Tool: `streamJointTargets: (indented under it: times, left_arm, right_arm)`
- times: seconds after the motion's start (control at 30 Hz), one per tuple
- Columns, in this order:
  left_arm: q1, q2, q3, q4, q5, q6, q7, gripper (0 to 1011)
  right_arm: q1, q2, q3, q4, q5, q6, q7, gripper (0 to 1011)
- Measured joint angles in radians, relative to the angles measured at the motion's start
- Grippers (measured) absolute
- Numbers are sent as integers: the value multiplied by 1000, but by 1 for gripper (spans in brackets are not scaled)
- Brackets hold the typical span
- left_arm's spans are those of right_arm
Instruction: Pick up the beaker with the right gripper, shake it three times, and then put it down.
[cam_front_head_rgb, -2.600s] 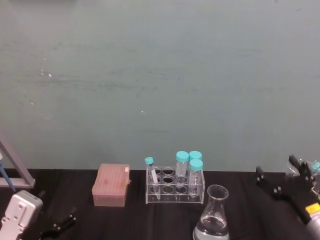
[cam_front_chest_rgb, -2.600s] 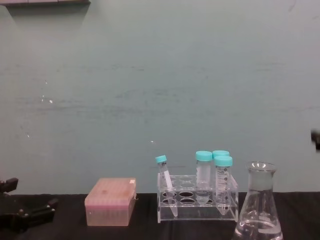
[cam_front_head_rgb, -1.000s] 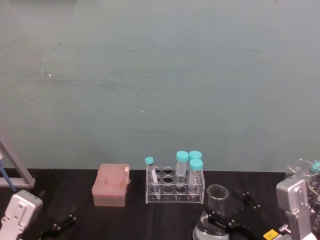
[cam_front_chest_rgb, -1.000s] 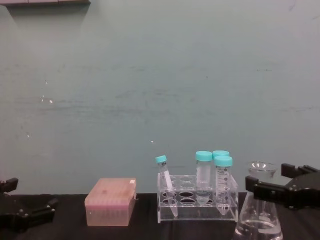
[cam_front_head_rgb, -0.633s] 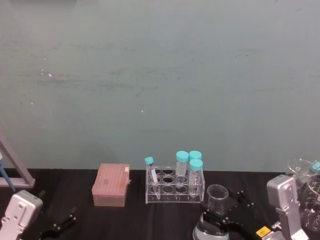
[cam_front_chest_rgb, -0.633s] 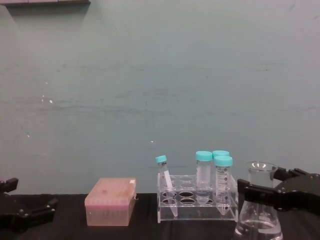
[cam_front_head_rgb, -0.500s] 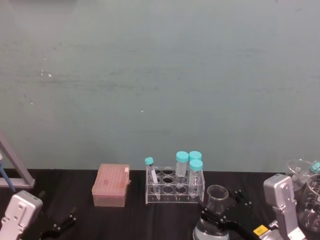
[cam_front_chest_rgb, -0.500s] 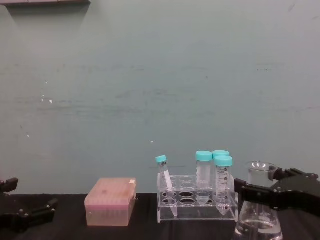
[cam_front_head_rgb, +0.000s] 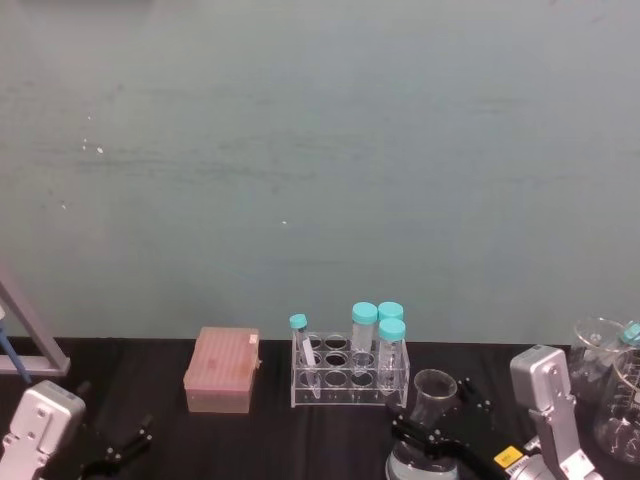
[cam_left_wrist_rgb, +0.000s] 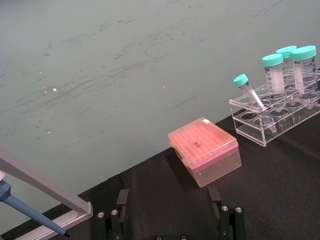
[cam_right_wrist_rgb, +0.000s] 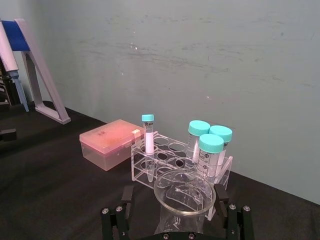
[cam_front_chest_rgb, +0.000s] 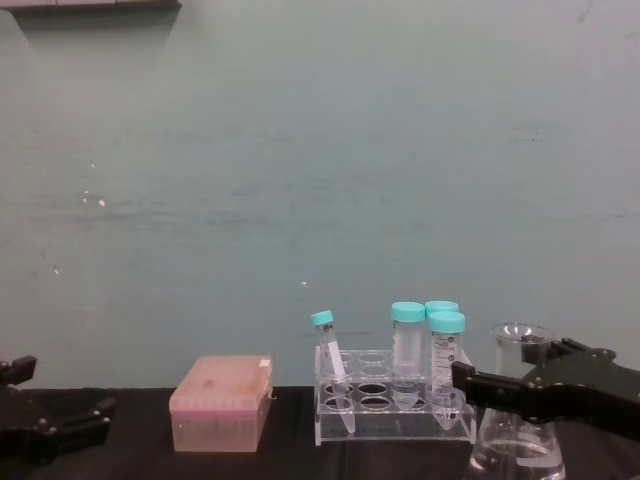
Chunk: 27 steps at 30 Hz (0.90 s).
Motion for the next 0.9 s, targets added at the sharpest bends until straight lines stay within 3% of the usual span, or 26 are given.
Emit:
streamJointTargets:
  times: [0.53, 0.9]
  left_arm:
    - [0, 0, 0, 0, 0, 0, 0, 1000]
    - [0, 0, 0, 0, 0, 0, 0, 1000]
  right_arm:
    - [1, -5, 5, 5, -11, -5, 5, 981]
    - [0, -4, 4, 3, -9, -4, 5, 697]
